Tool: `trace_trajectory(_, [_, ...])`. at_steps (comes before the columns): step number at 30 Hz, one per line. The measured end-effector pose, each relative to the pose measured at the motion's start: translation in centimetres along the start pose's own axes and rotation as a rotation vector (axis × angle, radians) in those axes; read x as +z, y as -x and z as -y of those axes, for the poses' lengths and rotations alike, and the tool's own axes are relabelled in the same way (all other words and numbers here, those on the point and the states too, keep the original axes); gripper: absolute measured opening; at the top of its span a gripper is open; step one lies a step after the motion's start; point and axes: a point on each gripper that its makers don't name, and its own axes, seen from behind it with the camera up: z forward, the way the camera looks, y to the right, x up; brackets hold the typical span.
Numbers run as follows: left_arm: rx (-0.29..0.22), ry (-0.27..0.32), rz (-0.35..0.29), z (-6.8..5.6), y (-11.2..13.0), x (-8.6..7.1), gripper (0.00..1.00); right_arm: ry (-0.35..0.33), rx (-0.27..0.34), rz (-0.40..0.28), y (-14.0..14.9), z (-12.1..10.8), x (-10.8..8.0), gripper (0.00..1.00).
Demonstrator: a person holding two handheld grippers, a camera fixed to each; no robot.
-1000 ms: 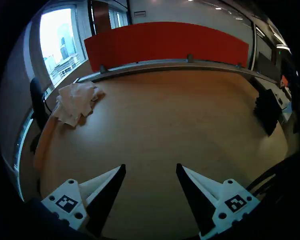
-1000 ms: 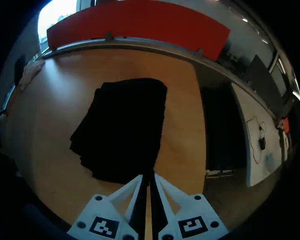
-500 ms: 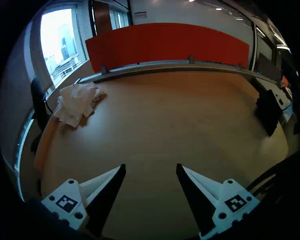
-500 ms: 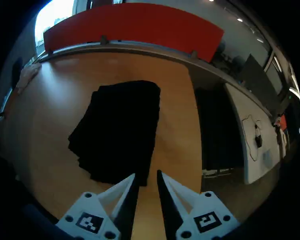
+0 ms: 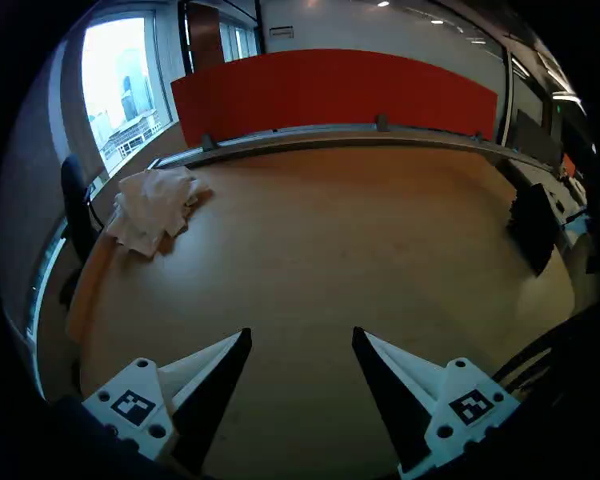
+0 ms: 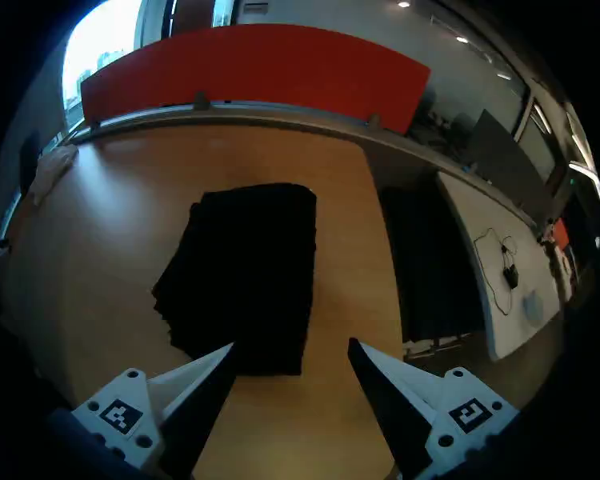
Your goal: Fold towel
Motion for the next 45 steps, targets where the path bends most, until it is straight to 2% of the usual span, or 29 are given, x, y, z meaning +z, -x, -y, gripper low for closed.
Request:
trace_trajectory(11, [-0.006, 0.018, -0.024, 0.9, -0.4, 0.0, 0.93, -0.013, 0.006, -0.064, -1.5, 2.9, -2.0, 1.00])
trace_trajectory(20, [-0.013, 0.014, -0.063, 2.8, -1.8, 0.1, 0.93, -0.045, 0.023, -0.168, -4.3, 7.3, -3.5, 1.00])
trace_trajectory(26, [-0.006, 0.008, -0.112, 4.1, -3.7, 0.2, 0.93, -0.053, 0.054, -0.290, -7.3, 10.4, -4.4, 1.00])
trace_trajectory(30, [-0.001, 0.014, -0.161, 4.5, -5.4, 0.2, 0.93, -0.065, 0.083, -0.400, -9.8, 12.5, -5.9, 1.00])
trace_trajectory(36, [-0.014, 0.023, -0.249, 5.0, -8.2, 0.0, 0.93, -0.040, 0.122, -0.555, -13.4, 14.5, -8.3, 1.00])
trace_trajectory(45, [-0.059, 0.016, -0.389, 5.8, -12.5, -0.8, 0.93, -0.011, 0.136, -0.707, -16.6, 16.2, -10.8, 1.00])
